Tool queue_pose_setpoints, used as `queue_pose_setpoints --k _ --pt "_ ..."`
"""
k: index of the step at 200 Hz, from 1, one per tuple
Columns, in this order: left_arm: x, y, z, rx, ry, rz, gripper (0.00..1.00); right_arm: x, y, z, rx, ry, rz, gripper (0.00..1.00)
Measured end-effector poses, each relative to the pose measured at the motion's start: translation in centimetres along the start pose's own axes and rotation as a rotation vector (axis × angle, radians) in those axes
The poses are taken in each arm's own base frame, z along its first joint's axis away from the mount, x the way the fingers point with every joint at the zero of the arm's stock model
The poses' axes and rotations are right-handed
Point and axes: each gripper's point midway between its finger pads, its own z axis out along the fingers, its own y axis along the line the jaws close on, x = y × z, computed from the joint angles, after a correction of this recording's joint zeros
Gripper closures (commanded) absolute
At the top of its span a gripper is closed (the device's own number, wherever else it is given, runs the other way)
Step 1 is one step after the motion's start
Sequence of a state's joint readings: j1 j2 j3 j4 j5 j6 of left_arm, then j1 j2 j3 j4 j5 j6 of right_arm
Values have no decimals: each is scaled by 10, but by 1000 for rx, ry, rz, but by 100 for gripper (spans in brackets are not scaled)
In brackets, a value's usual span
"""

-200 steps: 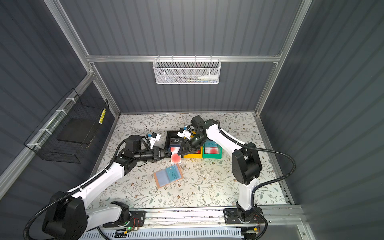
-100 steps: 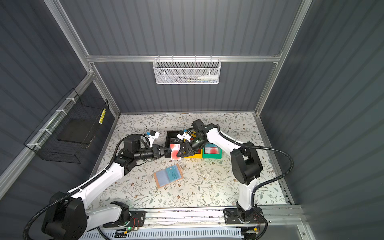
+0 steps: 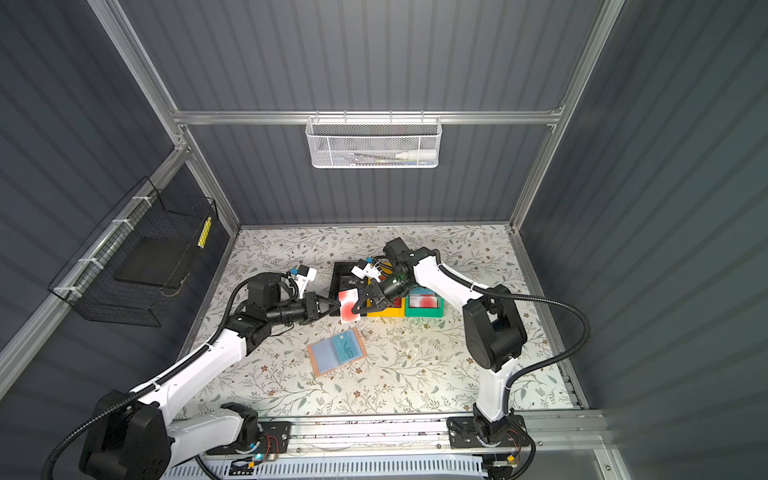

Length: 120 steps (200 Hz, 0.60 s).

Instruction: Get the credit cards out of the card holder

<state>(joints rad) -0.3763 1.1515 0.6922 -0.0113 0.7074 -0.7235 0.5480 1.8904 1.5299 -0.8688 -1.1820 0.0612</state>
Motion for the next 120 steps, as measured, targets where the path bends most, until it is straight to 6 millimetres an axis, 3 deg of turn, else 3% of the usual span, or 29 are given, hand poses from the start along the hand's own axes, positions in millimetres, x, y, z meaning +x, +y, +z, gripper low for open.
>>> queue_pose_setpoints --k 46,88,120 --pt "14 18 -8 -105 20 -28 90 -11 7 -30 104 -10 -92 100" --pt "22 28 -10 -150 46 -42 85 10 -34 -58 452 94 -173 100" --pt "24 34 -7 -164 63 -54 85 33 -53 -107 776 217 -314 100"
